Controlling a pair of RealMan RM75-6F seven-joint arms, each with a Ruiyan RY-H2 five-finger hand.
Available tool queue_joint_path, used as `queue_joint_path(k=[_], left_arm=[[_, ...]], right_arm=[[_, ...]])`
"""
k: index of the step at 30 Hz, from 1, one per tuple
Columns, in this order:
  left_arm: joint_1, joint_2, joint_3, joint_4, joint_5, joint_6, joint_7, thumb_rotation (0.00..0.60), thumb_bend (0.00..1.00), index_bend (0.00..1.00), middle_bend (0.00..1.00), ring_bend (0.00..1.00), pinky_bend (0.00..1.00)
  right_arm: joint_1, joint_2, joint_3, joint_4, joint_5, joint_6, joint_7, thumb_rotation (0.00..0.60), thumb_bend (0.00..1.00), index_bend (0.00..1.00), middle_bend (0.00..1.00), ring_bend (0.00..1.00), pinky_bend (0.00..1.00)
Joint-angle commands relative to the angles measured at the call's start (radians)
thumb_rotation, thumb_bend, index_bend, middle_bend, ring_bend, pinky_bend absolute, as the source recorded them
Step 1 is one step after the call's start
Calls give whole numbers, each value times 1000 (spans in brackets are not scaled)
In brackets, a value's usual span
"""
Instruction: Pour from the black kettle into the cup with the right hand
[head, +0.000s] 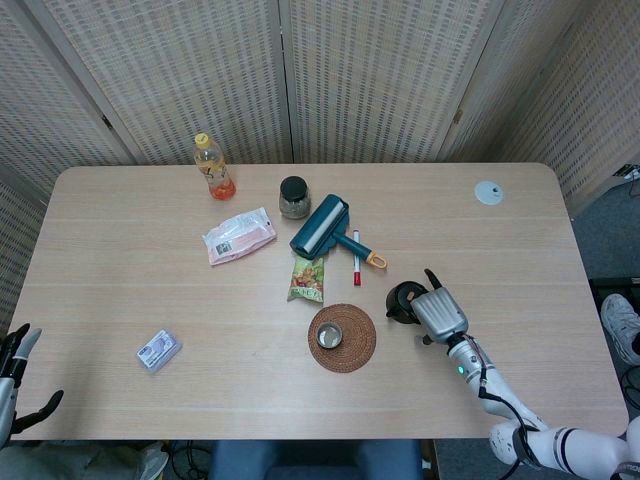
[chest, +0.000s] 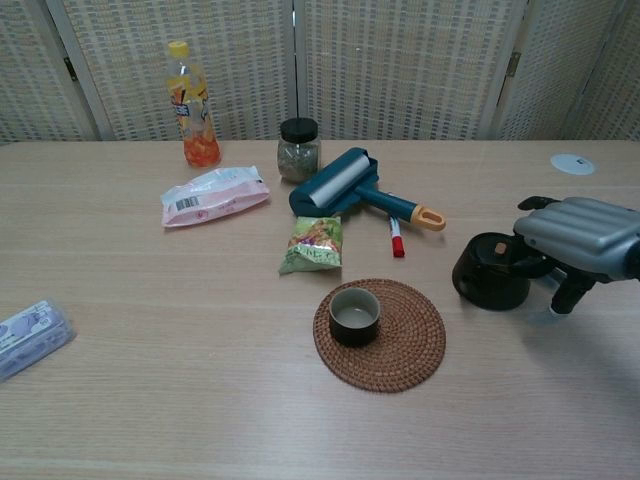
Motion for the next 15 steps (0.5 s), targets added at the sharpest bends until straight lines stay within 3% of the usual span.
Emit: queue_joint_path(k=[1, 11, 15], left_arm=[[0, 0, 0, -1, -2, -1, 1, 600, 245, 0, 0, 11, 0], [3, 2, 0, -4, -4, -1, 6, 600, 245, 0, 0, 11, 0], [3, 4, 1, -9, -3, -1, 8, 600, 245, 0, 0, 10, 0]], right_arm=[[10, -5, 10, 4, -1, -5, 13, 502, 0, 902, 889, 780, 0], [45, 8, 37, -3, -4, -40, 66, 492, 0, 983, 960, 838, 34], [54, 24, 43, -12, -15, -46, 97, 374, 0, 1000, 974, 850, 38]])
